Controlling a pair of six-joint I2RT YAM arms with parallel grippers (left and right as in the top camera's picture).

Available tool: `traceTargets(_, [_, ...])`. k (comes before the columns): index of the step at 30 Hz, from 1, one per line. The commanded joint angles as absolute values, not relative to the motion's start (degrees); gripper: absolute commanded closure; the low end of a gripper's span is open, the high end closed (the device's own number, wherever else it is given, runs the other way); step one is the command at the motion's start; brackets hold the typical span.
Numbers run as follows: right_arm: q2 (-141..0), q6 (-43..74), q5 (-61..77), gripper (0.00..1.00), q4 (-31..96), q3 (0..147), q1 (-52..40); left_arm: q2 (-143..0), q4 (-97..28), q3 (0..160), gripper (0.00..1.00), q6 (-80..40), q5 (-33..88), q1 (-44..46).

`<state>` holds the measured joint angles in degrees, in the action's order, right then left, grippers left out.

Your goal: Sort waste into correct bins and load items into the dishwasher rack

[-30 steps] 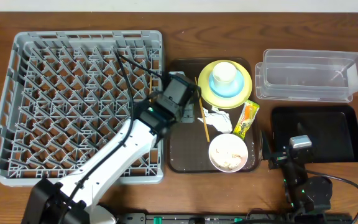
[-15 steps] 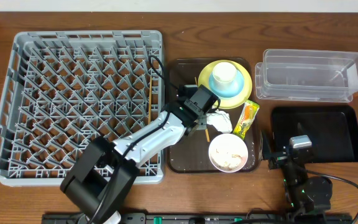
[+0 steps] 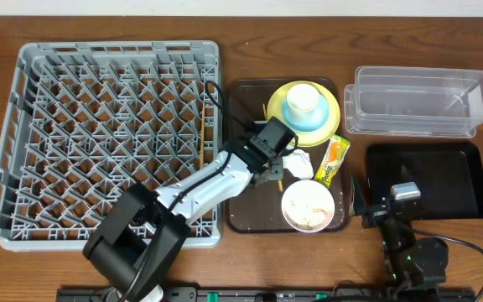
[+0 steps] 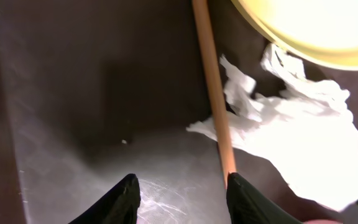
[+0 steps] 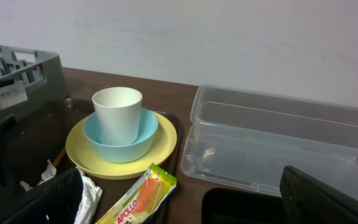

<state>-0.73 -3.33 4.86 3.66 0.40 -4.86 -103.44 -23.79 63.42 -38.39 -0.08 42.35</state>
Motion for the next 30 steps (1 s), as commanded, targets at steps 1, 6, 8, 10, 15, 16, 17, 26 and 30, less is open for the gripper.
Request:
traceTargets(1, [-0.60,-2.63,4.51,0.01,3.90,0.32,-4.19,-103.85,-24.01,62.76,0.53,-38.70,0.89,43.48])
traceTargets(6, [-0.60,-2.63,4.51,0.01,3.90,0.32,-4.19,-104.86,-23.40,62.72,0.54,-38.70,0.84,45.23])
traceTargets(8, [-0.60,-2.63,4.51,0.01,3.90,0.32,-4.19,-105.80,-22.92,62.72,0.55,-38.72,0.82,45.69])
traceTargets(10, [-0.60,-2.63,4.51,0.01,3.90,0.32,-4.19,-107.11,-22.37,62.72,0.58,-38.87,0.82,45.74])
traceTargets(15, [-0.60,-2.63,4.51,0.01,3.90,0.32,-4.19,-110.37,-21.47,62.72,0.63,-39.16,-0.27,45.74])
traceTargets(16, [-0.60,-2.63,4.51,0.01,3.90,0.32,-4.19,-110.76,-21.50,62.72,0.65,-39.11,-0.86,45.74])
traceTargets(17, [-0.60,-2.63,4.51,0.01,3.90,0.32,-4.19,-110.91,-21.52,62.72,0.66,-39.11,-1.32,45.71])
traceTargets(26, [-0.60,-2.63,4.51,0.01,3.90,0.32,-4.19,-107.87,-24.64,62.74,0.75,-38.87,-9.08,45.67])
traceTargets(30, [-0.60,-2.63,4.51,0.01,3.90,0.32,-4.19,-107.04,-25.65,62.74,0.87,-38.68,-9.72,45.69])
